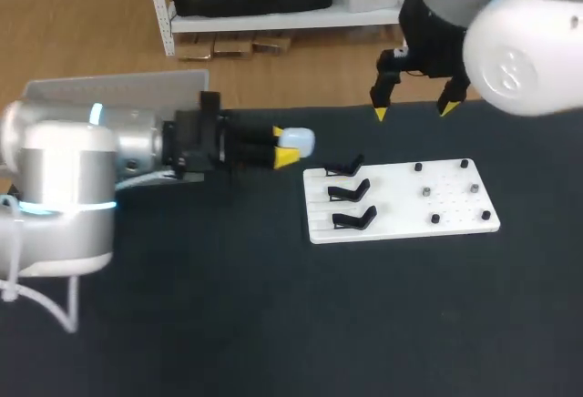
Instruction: Pick up each earbud case from the left stands, insert the matching earbuds, close the lid, and place the case in the box.
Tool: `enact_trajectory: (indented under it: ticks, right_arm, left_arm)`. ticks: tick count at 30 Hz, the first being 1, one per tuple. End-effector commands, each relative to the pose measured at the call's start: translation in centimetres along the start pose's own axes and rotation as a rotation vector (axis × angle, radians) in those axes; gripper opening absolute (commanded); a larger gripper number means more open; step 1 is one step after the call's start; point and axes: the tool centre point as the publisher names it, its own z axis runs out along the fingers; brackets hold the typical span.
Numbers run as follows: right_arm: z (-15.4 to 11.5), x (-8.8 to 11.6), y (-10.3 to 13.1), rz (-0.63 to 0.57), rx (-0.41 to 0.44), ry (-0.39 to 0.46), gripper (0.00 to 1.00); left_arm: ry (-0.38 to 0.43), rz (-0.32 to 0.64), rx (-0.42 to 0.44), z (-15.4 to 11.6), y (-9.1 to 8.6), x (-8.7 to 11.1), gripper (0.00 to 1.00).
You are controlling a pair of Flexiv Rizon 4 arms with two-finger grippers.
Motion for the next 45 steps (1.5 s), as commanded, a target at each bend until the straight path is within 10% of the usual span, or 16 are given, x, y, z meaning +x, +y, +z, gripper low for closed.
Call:
enact_trajectory:
  ticks: [1,15,29,30,32,34,45]
  right_arm:
    - [-0.1,0.6,0.0,0.003,0.003,-0.095,1.0]
    - [-0.1,0.6,0.0,0.003,0.003,-0.095,1.0]
    - [-0.1,0.6,0.0,0.003,0.003,-0.095,1.0]
    - [-0.1,0.6,0.0,0.003,0.003,-0.095,1.0]
    - [-0.1,0.6,0.0,0.003,0.003,-0.095,1.0]
    - [-0.1,0.6,0.0,0.003,0.003,-0.095,1.0]
    - [-0.1,0.6,0.0,0.003,0.003,-0.095,1.0]
  left_arm:
    - [0.067,-0.06,-0.167,-7.5,-0.9,-0.6,0.0]
    - [0.15,-0.317,-0.534,-19.3,10.0,4.4,0.0]
    - [0.304,-0.406,-0.596,-22.5,18.2,6.6,0.0]
    - [0.307,-0.408,-0.595,-22.5,18.3,6.5,0.1]
    - [0.324,-0.409,-0.59,-22.4,18.5,6.4,0.65]
    - [0.323,-0.404,-0.598,-22.4,18.6,6.2,1.0]
    - [0.329,-0.354,-0.592,-22.0,16.3,4.3,1.0]
